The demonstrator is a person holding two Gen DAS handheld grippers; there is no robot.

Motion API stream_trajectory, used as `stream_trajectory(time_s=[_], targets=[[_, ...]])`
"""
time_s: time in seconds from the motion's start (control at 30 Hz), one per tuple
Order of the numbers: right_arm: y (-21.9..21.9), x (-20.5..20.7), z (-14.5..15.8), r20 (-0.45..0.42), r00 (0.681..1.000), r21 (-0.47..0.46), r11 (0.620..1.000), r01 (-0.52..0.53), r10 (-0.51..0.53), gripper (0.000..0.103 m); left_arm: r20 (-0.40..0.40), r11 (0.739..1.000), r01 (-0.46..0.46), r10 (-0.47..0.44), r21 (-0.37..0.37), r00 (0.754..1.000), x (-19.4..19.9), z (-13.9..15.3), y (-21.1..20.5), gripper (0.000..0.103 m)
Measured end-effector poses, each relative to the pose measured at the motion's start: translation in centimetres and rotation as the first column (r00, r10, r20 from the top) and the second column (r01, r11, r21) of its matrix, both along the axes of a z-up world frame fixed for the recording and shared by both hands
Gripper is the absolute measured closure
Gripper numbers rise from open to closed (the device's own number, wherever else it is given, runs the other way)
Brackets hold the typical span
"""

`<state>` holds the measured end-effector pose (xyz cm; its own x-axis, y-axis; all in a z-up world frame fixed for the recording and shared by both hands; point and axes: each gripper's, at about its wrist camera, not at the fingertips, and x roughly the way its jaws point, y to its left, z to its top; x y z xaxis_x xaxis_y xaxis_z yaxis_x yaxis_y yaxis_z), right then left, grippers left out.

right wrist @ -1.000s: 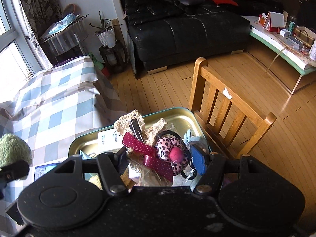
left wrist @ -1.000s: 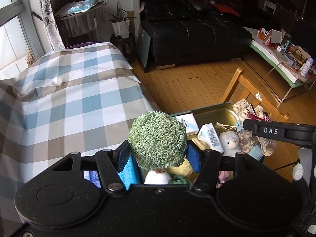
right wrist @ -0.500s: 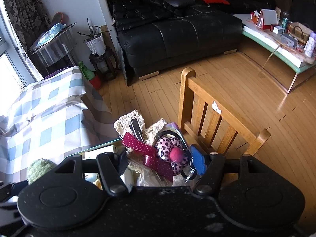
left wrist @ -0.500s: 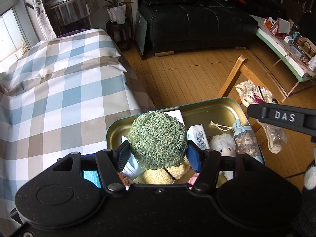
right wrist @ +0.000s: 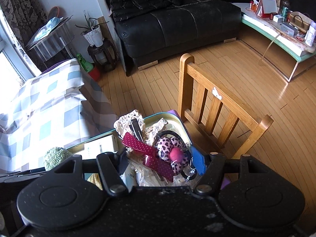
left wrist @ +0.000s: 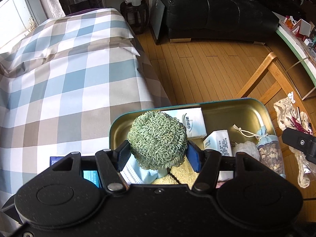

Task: Organize soft objects
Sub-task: 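Carry the green ball and hair accessory into the tin tray and open both grippers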

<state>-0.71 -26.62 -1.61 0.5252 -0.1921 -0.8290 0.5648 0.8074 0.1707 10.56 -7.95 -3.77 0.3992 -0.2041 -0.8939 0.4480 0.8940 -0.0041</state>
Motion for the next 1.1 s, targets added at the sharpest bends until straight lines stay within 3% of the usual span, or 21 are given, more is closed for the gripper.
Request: stream_trajectory(time_s=[0.63,0.8,1.1], targets=[[0.5,1.5,-0.6,-0.005,1.000,0.020,1.000,-0.018,0.018,0.038,-0.009,1.000,0.013,-0.013,0.008,1.000,0.2,-1.0,-0.5,0.046],[0.6,1.6,-0.6,0.004,1.000,0.023,0.999,-0.029,0.029,0.032,-0.009,1.000,0.010,-0.010,0.010,1.000,0.2,-1.1,-0.5,0.045],[0.3,1.1,-0.3,0.019,1.000,0.024,1.000,-0.018,0.018,0.031,-0.006,1.000,0.006,-0.006,0.016,1.000,0.2,-1.3,-0.3,0.044]])
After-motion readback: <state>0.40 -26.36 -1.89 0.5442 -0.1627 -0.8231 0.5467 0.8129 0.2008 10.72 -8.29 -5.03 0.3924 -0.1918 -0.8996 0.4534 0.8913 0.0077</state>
